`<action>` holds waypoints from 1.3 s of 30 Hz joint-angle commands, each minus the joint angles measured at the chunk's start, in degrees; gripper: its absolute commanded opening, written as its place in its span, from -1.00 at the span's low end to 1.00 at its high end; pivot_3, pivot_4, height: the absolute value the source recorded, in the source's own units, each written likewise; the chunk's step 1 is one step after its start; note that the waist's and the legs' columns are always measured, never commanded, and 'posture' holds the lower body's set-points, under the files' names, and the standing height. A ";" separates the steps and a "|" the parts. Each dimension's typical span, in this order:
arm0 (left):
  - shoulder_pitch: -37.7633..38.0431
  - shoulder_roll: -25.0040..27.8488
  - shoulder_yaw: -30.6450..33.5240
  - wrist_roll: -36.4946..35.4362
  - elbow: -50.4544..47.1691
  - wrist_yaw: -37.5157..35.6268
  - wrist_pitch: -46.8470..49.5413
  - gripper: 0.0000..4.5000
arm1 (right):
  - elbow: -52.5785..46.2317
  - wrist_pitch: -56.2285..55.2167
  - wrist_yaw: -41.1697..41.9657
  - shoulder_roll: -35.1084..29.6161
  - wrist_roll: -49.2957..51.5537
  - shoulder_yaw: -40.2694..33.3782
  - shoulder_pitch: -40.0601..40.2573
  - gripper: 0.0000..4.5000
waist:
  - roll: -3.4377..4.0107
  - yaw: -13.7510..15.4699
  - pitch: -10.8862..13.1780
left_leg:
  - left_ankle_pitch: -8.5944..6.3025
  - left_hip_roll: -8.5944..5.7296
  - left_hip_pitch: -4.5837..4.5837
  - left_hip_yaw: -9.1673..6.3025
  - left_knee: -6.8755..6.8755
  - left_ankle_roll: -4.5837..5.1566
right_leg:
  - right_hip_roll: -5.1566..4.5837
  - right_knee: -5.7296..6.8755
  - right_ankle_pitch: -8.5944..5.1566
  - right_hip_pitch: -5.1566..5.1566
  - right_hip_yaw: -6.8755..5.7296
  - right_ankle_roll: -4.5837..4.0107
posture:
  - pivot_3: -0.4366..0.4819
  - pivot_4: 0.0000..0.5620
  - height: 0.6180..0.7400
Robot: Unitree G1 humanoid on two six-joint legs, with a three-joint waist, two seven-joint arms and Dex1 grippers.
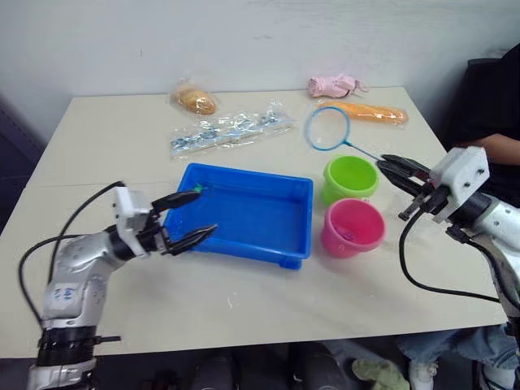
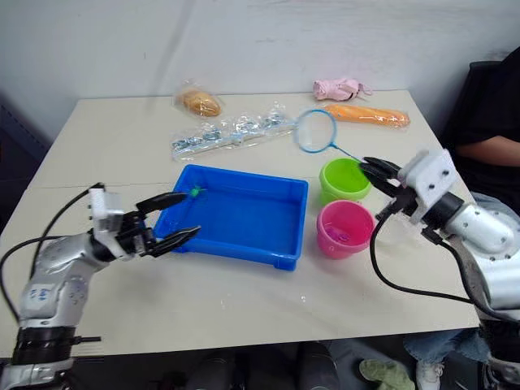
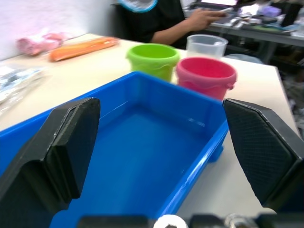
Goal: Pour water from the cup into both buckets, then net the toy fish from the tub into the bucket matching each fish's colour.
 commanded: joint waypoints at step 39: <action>14.61 4.41 13.26 -1.04 -8.04 11.05 4.03 0.98 | 40.04 25.86 -8.81 45.42 -19.35 27.27 -39.52 -1.00 | -0.08 -2.59 -0.05 | -0.05 -0.07 -0.27 0.09 -0.12 -0.09 | -0.04 0.14 -0.02 -0.40 -0.07 -0.10 | -0.05 -0.47 1.00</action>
